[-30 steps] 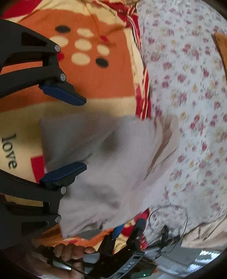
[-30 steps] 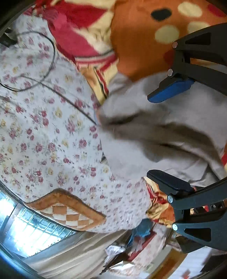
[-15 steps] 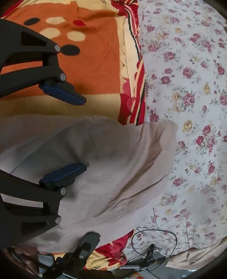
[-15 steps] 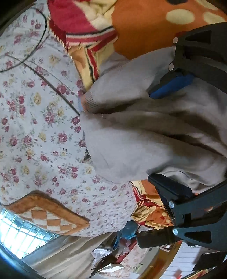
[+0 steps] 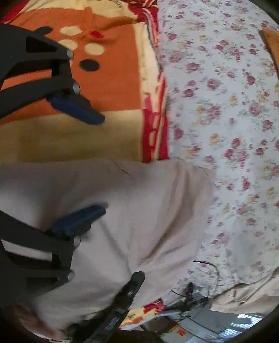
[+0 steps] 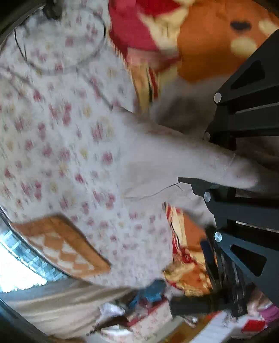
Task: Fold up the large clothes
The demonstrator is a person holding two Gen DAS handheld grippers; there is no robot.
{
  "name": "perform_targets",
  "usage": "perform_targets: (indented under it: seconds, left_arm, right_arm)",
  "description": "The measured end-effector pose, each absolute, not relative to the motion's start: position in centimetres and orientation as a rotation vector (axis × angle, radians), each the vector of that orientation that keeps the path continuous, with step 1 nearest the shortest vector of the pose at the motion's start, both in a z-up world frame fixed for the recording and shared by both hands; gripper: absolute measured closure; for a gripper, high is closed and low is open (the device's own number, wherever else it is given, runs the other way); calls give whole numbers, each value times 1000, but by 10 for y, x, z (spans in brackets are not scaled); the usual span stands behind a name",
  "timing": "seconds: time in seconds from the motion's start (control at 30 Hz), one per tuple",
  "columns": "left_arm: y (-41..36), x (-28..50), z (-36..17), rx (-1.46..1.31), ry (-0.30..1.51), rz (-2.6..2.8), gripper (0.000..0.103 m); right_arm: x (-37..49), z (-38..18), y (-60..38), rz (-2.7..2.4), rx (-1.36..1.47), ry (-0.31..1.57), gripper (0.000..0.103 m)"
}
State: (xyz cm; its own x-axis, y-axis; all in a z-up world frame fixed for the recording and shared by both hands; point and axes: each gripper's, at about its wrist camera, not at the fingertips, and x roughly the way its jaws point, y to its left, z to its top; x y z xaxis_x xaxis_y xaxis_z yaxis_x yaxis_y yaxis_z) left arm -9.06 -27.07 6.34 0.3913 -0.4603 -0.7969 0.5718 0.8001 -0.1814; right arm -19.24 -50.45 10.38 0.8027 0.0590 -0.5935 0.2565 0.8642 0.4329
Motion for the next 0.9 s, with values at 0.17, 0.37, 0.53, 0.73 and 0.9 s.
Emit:
perform_targets:
  seconds: [0.17,0.37,0.53,0.73,0.9]
  left_arm:
    - [-275,-96,38,138,1030,-641,22]
    - [-281,-102,38,155,1017,-632,22]
    - [-282,-106,36,159,1009,-632,21]
    - [-266,-106,34,96,1023,-681,15]
    - [-252,-123,28,130,1020,-689,15]
  right_arm:
    - [-191,65,-533,-220,601,786,54]
    - [-210,141,-515,-276,401,674,54]
    - [-149,138,-468,-134,253,787,55]
    - [-99,67,-507,-395,198,935,56]
    - [-126,67,-527,-350,348,887,51]
